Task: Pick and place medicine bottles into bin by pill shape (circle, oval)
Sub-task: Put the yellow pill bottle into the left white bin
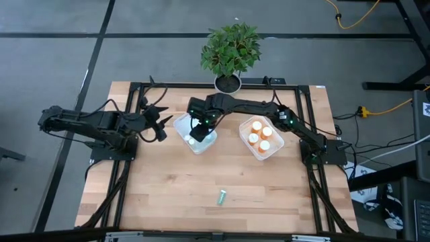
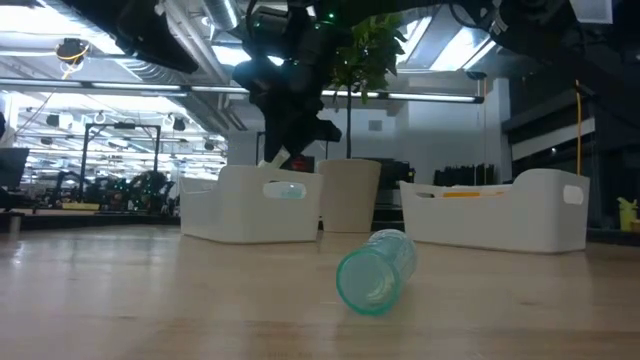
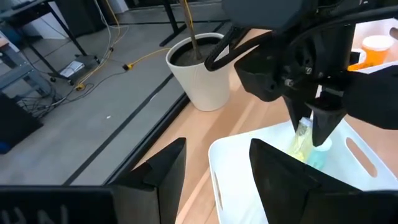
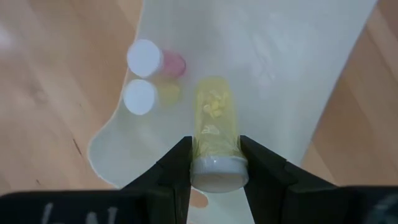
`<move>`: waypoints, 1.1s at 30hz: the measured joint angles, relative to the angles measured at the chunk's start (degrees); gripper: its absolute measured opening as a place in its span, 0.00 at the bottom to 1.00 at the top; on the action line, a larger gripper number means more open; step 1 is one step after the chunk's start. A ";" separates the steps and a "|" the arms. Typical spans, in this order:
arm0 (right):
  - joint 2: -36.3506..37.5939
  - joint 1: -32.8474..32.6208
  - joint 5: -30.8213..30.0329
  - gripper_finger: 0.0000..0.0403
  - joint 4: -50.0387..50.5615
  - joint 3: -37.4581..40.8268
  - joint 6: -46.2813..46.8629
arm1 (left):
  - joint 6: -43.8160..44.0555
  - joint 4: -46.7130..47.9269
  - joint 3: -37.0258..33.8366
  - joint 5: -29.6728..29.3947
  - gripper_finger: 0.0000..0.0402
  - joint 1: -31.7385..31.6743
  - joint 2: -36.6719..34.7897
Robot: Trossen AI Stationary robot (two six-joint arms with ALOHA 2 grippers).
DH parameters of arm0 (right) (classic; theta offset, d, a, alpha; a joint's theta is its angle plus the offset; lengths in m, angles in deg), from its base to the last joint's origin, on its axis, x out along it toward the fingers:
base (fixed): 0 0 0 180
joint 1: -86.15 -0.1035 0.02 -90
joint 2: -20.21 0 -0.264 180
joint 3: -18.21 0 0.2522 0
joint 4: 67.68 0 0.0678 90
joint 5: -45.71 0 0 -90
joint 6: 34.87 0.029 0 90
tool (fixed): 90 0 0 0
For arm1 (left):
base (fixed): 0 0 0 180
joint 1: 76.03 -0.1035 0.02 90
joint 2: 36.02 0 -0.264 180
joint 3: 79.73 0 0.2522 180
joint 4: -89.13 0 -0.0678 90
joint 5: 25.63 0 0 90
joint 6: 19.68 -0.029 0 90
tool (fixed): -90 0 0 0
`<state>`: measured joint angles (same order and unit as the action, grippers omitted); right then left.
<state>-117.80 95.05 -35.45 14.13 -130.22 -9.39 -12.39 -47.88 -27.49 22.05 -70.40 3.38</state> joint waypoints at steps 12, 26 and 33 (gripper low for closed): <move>-0.24 -3.55 0.33 0.30 2.66 0.00 1.49 | 0.05 1.25 0.00 0.02 0.43 0.00 0.00; -0.24 -4.41 0.33 0.30 4.60 0.00 1.08 | 1.66 2.46 -0.02 0.07 0.43 0.00 0.00; -0.24 -4.84 1.79 0.30 4.73 0.00 1.32 | 1.77 2.78 -0.02 0.06 0.43 0.00 0.01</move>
<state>-118.04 90.21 -33.66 18.86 -130.22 -8.07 -10.62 -45.10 -27.51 22.11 -70.40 3.38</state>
